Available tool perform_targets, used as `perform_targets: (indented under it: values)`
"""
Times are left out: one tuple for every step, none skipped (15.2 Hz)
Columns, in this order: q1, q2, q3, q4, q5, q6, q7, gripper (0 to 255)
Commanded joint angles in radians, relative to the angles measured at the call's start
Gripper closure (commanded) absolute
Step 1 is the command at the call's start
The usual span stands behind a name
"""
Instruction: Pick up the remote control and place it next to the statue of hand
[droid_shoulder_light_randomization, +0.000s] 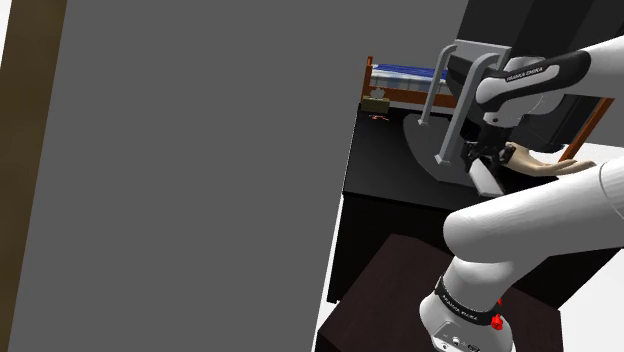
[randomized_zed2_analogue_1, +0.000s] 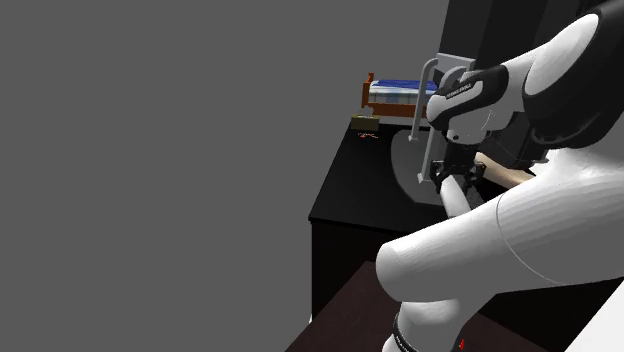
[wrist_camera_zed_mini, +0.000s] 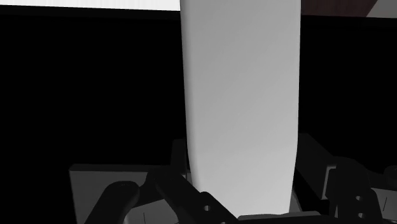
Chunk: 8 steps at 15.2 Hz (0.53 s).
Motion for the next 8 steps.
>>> perform_targets:
  values:
    - [0.002, -0.009, 0.01, 0.022, 0.006, -0.031, 0.0, 255]
    - [0.002, -0.013, 0.015, 0.032, 0.009, -0.046, -0.001, 255]
    - [0.002, -0.017, 0.019, 0.043, 0.012, -0.06, -0.002, 255]
    - [0.003, -0.021, 0.024, 0.053, 0.014, -0.074, -0.002, 255]
    - [0.003, -0.024, 0.028, 0.064, 0.017, -0.089, -0.003, 255]
    - [0.004, -0.027, 0.032, 0.075, 0.02, -0.103, -0.004, 255]
    - [0.004, -0.03, 0.037, 0.086, 0.022, -0.117, -0.004, 255]
    - [0.005, -0.032, 0.041, 0.098, 0.025, -0.131, -0.005, 255]
